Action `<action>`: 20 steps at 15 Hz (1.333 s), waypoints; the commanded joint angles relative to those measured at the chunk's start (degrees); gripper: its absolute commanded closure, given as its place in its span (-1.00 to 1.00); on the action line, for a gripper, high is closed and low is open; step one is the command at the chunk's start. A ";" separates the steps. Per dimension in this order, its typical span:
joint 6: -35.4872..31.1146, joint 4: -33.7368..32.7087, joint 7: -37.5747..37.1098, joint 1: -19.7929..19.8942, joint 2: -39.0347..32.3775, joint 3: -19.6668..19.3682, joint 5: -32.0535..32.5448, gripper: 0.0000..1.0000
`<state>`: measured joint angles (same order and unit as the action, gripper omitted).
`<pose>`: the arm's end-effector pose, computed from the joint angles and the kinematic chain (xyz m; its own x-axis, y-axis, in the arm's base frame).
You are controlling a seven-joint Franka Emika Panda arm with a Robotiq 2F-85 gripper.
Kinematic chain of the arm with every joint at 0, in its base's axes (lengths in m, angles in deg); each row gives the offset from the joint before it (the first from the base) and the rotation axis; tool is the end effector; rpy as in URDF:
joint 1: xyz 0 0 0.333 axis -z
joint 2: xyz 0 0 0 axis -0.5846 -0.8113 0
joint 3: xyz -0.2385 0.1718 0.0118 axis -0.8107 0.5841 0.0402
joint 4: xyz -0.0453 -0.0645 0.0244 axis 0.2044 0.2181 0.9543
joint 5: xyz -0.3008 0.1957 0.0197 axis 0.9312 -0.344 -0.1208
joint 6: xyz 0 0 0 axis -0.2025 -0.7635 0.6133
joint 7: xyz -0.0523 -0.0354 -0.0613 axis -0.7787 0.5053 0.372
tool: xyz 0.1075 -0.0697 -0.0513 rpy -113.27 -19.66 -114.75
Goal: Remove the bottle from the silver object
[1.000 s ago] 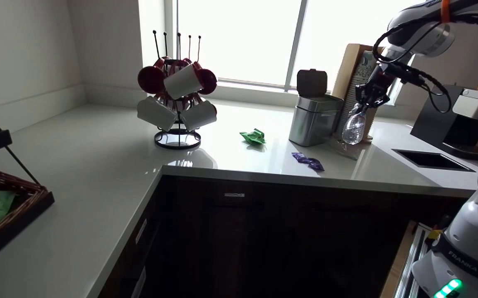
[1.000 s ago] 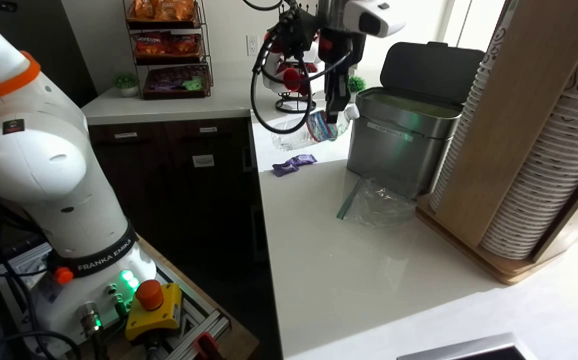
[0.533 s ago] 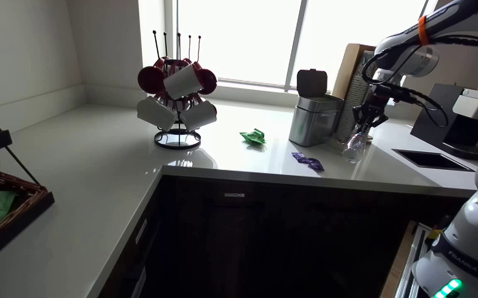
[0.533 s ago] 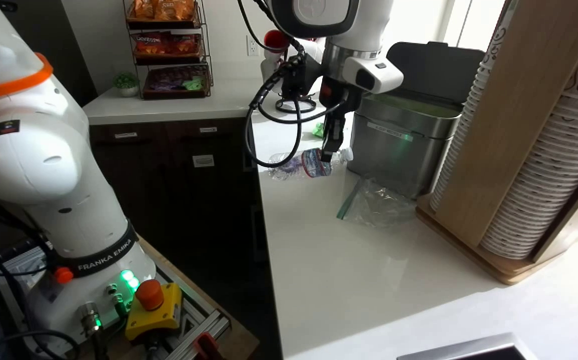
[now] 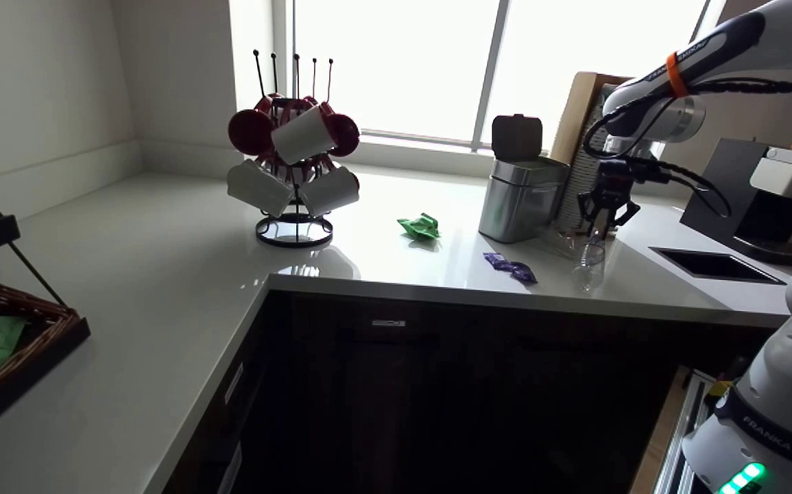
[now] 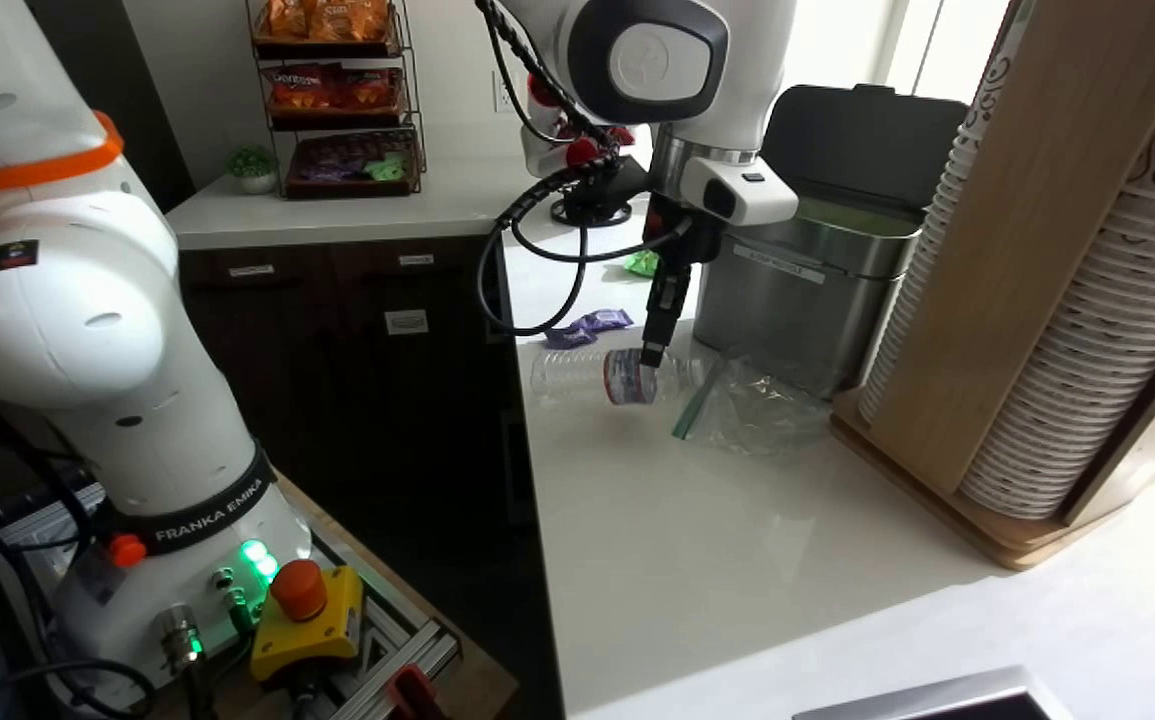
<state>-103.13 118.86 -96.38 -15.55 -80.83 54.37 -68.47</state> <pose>0.3502 -0.2775 0.3353 0.4159 -0.9021 -0.1150 -0.9078 -0.4193 0.0055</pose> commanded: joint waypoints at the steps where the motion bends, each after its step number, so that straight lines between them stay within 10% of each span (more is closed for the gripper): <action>1: -0.94 -0.17 -3.70 0.37 -0.99 0.56 1.71 -0.34; 6: -0.80 -0.16 -5.00 0.31 -1.07 0.42 2.06 -1.00; 20: 6.10 0.38 13.22 1.18 11.99 -2.05 -2.23 -1.00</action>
<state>-100.76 117.80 -88.63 -15.15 -73.68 53.41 -68.73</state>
